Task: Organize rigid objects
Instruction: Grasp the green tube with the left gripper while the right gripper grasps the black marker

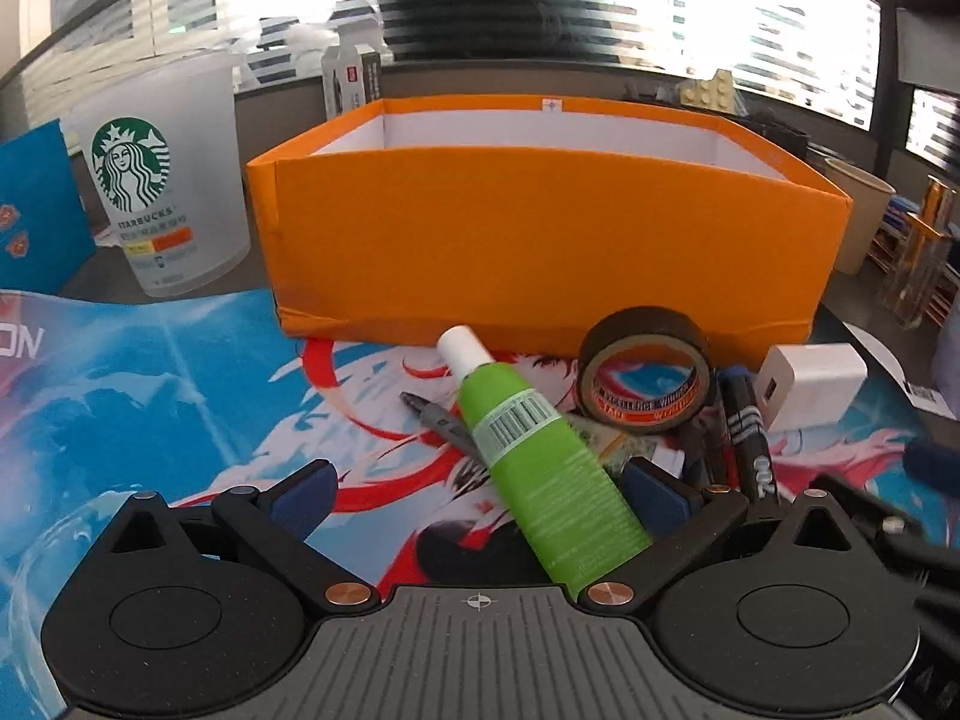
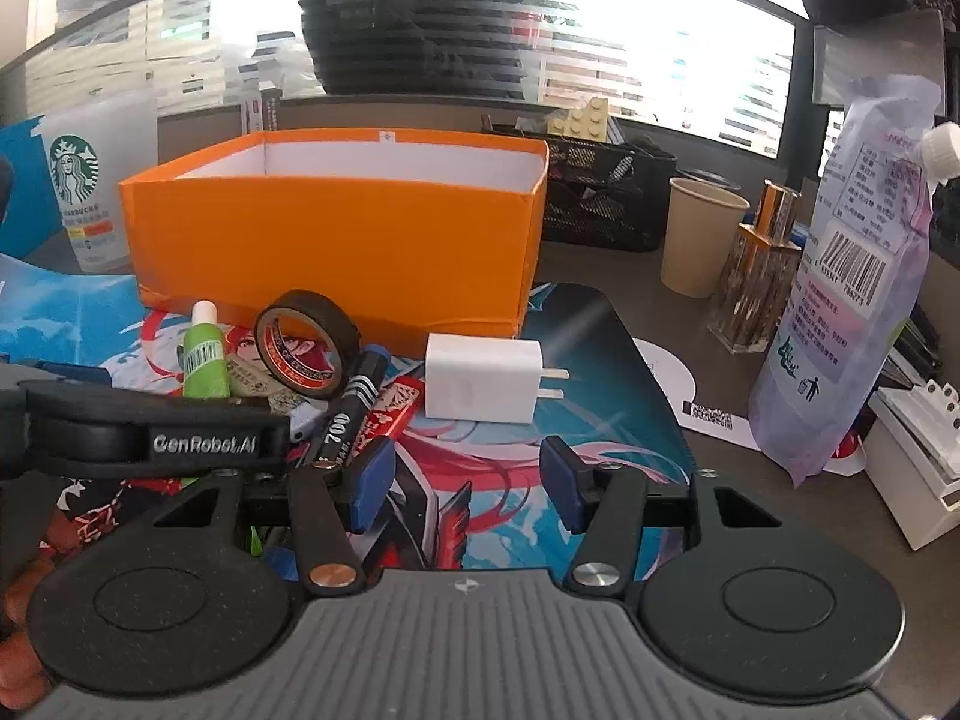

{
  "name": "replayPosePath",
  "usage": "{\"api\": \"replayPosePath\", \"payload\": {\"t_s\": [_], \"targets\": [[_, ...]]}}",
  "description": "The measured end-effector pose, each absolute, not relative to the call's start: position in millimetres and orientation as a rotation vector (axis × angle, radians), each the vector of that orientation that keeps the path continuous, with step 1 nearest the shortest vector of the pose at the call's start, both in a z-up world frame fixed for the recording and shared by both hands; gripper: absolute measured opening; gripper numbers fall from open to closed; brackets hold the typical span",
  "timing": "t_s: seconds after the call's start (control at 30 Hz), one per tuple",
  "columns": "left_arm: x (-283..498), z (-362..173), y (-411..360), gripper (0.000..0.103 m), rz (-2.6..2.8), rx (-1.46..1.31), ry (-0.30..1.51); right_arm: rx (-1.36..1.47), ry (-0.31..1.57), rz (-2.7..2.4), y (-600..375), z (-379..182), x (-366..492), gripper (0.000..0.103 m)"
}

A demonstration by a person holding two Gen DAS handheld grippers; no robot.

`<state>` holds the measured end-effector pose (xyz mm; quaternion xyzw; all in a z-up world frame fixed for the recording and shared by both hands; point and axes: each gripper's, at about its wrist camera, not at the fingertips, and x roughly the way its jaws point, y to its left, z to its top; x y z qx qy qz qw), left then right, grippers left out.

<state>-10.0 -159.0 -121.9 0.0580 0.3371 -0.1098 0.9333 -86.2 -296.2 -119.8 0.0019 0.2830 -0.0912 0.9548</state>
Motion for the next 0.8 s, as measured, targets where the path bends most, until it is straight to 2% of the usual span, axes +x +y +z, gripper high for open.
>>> {"api": "replayPosePath", "payload": {"t_s": [0.57,0.8], "targets": [[-21,-122,-103,0.102,-0.206,0.243,0.594,-0.017,0.529,-0.103,-268,-122,-85,0.049],[-23,-125,-101,0.100,-0.318,0.260,0.573,0.002,0.546,-0.088,-263,-125,-78,0.032]]}}
